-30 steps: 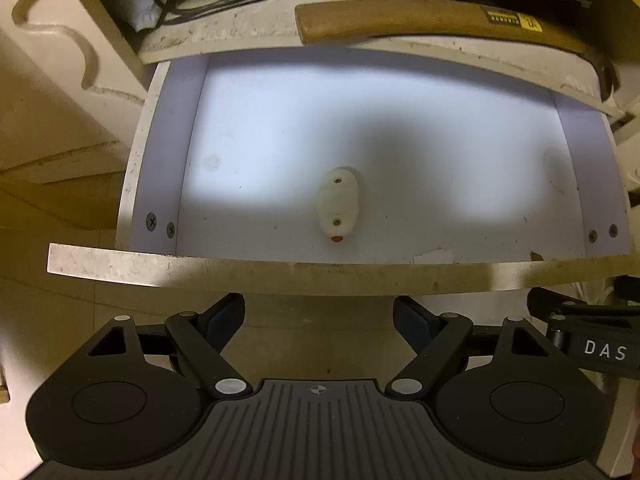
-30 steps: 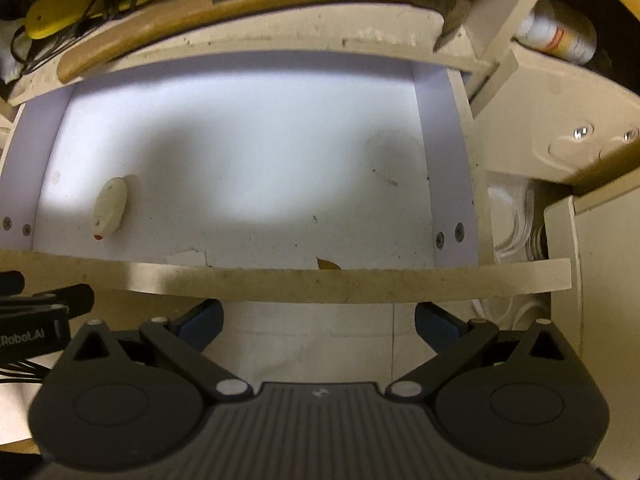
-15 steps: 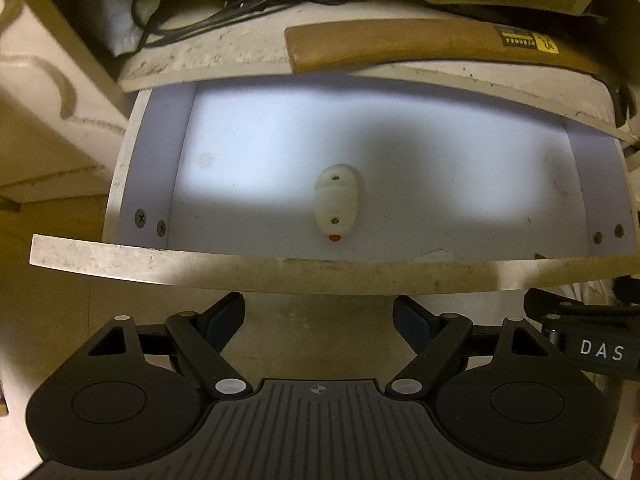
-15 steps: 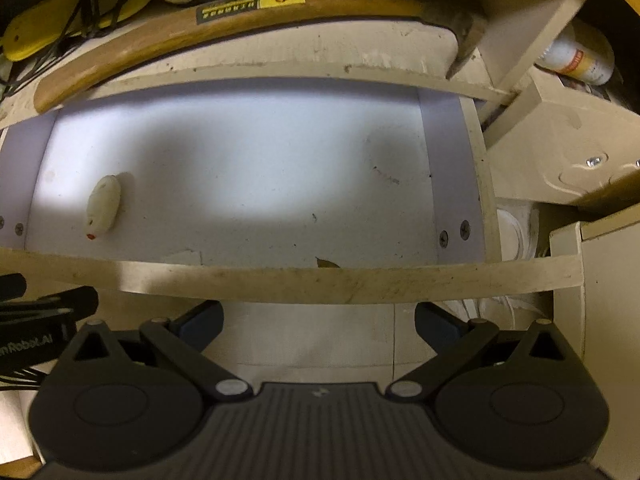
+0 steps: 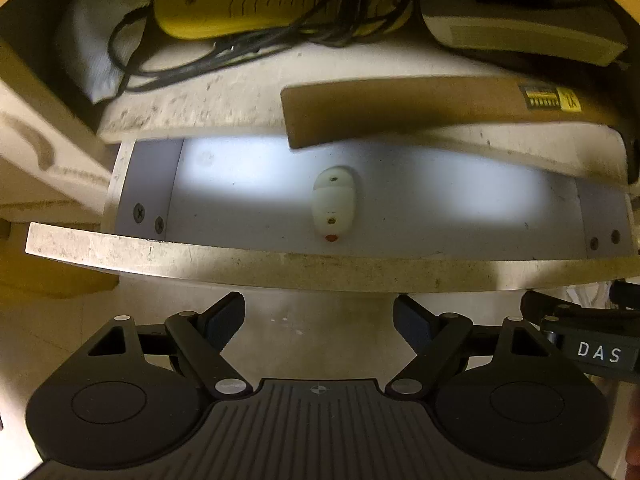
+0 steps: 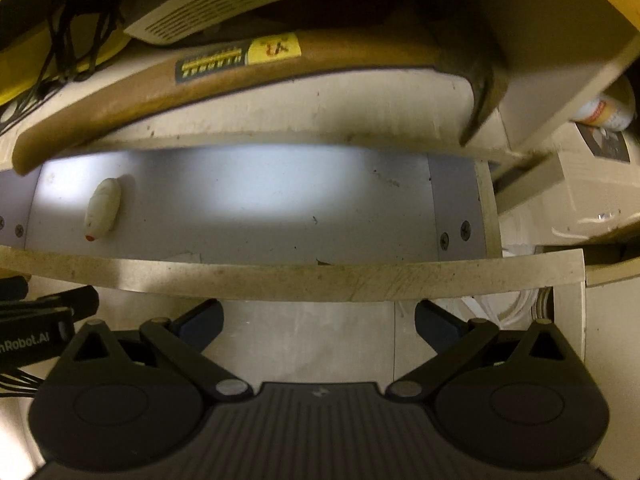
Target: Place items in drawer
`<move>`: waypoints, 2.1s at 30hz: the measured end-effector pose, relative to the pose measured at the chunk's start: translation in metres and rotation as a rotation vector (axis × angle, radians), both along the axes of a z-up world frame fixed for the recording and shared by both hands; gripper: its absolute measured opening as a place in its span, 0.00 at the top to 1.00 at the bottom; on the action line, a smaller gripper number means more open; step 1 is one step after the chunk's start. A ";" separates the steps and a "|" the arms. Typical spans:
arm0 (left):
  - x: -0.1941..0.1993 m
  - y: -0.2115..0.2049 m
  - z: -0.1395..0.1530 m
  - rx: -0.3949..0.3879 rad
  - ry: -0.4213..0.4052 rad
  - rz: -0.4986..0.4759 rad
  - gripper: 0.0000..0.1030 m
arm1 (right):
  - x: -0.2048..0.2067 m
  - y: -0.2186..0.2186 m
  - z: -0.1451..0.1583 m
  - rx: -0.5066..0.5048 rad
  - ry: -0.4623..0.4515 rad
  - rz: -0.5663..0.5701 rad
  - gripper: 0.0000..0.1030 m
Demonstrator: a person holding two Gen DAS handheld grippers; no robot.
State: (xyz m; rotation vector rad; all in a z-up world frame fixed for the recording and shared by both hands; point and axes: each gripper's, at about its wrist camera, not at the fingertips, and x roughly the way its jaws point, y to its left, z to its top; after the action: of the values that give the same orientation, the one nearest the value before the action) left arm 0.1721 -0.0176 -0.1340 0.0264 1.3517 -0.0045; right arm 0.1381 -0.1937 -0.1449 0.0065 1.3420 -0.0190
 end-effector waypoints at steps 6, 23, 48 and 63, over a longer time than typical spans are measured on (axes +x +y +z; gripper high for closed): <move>0.016 -0.003 0.000 0.033 -0.020 -0.015 0.21 | 0.017 0.002 0.003 -0.007 -0.020 -0.003 0.01; 0.044 -0.009 -0.003 0.045 -0.056 -0.013 0.20 | 0.048 0.007 0.010 -0.030 -0.075 -0.006 0.01; -0.027 0.005 0.028 0.039 -0.189 -0.056 0.20 | -0.001 0.004 0.032 -0.086 -0.175 0.016 0.01; -0.109 0.013 0.090 -0.036 -0.310 -0.048 0.20 | -0.076 0.003 0.091 -0.049 -0.288 0.046 0.01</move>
State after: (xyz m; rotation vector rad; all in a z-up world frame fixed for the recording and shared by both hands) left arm 0.0636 -0.0047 -0.0438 0.0280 1.0407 -0.0622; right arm 0.0617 -0.1907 -0.0535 -0.0610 1.0533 -0.0118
